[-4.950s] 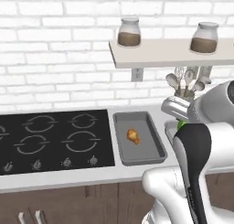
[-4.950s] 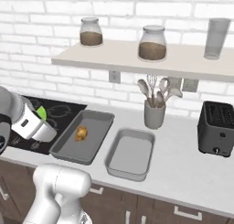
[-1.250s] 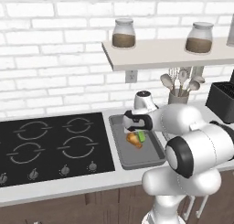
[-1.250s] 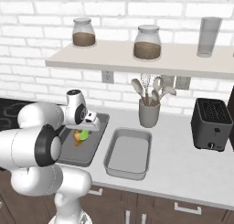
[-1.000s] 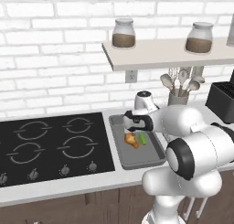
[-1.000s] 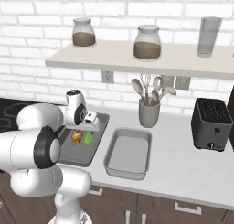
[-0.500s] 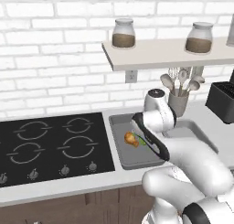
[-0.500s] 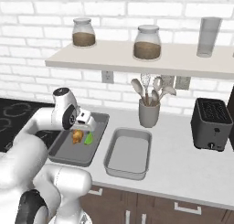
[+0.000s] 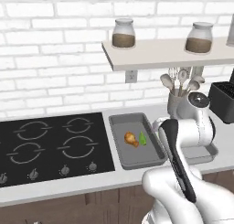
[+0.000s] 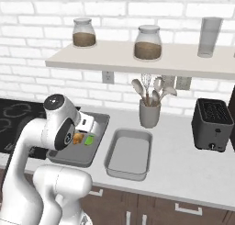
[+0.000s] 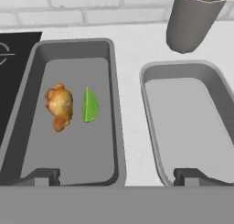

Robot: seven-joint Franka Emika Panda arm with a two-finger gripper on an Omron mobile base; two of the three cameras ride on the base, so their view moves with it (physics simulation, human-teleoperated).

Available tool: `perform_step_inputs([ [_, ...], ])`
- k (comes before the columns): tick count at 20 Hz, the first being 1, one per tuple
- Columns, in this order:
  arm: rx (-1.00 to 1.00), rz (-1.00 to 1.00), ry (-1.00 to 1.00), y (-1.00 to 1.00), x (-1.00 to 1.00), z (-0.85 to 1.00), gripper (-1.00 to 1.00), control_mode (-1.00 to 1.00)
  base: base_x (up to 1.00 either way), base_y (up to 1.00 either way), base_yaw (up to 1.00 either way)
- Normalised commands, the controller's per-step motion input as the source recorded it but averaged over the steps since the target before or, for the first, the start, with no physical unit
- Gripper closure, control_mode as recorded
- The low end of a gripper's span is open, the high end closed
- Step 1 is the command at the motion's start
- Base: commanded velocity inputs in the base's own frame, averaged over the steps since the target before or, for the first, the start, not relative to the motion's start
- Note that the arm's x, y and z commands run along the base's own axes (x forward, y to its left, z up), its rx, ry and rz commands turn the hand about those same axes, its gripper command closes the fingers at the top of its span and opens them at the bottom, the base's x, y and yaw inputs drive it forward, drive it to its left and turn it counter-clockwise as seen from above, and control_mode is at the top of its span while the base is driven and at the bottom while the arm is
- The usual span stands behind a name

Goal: Place one lemon wedge and one chicken drumstick in each tupperware on the nearby counter, to pack two identical lunches.

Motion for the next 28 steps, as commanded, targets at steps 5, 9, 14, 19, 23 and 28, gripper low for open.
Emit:
perform_step_inputs([
  [5, 0.0, 0.0, -0.07, -0.07, -0.2, 0.04, -1.0, 1.0, -0.8, -0.18, 0.0],
  [9, 0.0, 0.0, 0.0, 0.0, 0.0, 0.0, -1.0, 1.0, -1.0, 0.0, -0.03],
  [14, 0.0, 0.0, 0.0, 0.0, 0.0, 0.0, -1.0, 1.0, -1.0, -0.19, -0.11],
  [19, 0.0, 0.0, 0.0, 0.0, 0.0, 0.0, -1.0, 1.0, -1.0, -0.64, -0.22],
  [23, 0.0, 0.0, 0.0, 0.0, 0.0, 0.0, -1.0, 1.0, -0.94, -0.68, -0.26],
  [28, 0.0, 0.0, 0.0, 0.0, 0.0, 0.0, -1.0, 1.0, -0.32, -0.77, -0.3],
])
